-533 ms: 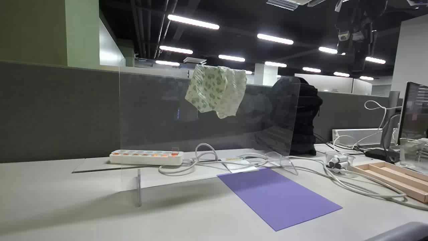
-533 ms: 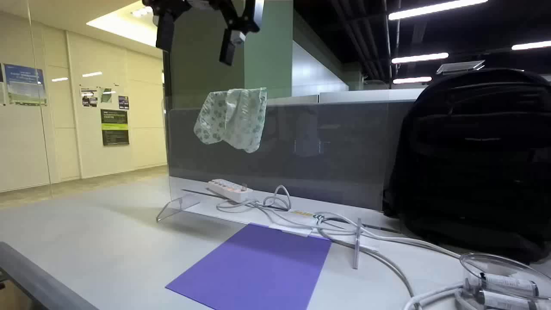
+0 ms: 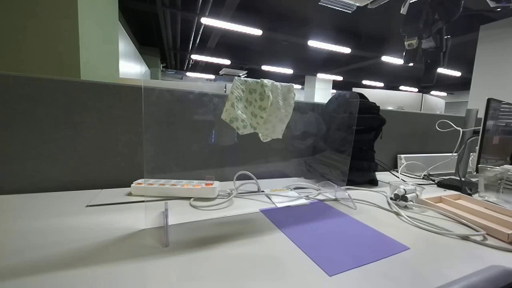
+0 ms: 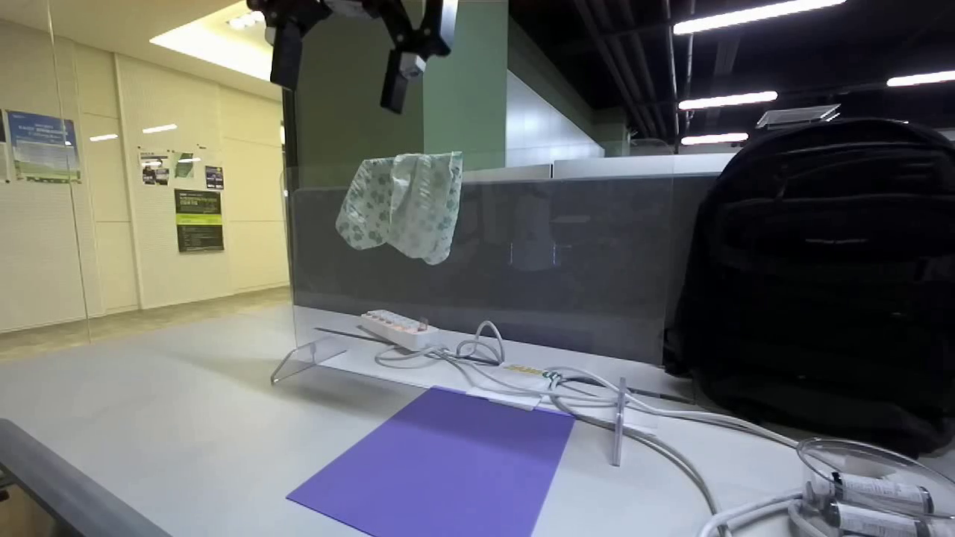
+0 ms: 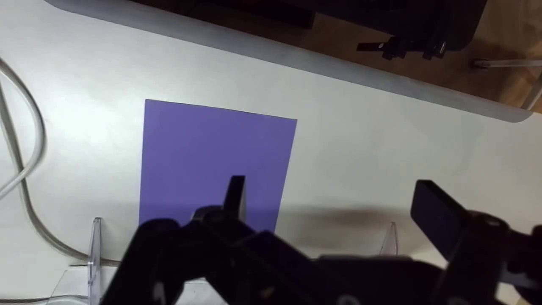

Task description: Get the kitchen towel from the colorless object and place it on the table

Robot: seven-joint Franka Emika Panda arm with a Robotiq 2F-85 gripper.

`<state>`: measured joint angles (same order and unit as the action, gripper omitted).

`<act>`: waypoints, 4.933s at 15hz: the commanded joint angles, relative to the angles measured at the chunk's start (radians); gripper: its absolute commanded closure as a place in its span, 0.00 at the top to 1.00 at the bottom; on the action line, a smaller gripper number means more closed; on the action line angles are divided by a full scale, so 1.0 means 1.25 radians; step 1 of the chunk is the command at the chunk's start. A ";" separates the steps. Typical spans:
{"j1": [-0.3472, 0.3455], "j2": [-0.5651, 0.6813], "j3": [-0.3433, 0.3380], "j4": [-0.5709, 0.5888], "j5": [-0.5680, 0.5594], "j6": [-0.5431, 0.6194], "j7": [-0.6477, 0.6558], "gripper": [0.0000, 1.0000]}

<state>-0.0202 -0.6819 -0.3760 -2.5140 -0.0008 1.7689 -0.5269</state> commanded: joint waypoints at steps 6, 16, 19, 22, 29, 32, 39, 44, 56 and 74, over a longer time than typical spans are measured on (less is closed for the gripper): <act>-0.013 0.008 0.011 0.002 0.018 0.011 -0.014 1.00; 0.043 0.089 0.070 -0.011 0.052 0.223 -0.116 1.00; 0.077 0.109 0.109 -0.026 0.067 0.319 -0.155 1.00; 0.073 0.118 0.125 -0.025 0.068 0.340 -0.143 1.00; 0.083 0.128 0.146 -0.057 0.045 0.434 -0.172 1.00; 0.130 0.145 0.135 -0.078 0.087 0.613 -0.240 1.00; 0.329 0.243 0.061 -0.090 0.330 0.943 -0.314 1.00; 0.515 0.277 -0.030 -0.084 0.478 1.144 -0.383 1.00; 0.789 0.291 -0.323 -0.081 0.442 1.293 -0.353 1.00; 1.076 0.273 -0.632 -0.054 0.442 1.316 -0.361 0.00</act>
<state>1.2805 -0.3266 -1.1196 -2.6020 0.5642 3.4033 -0.9861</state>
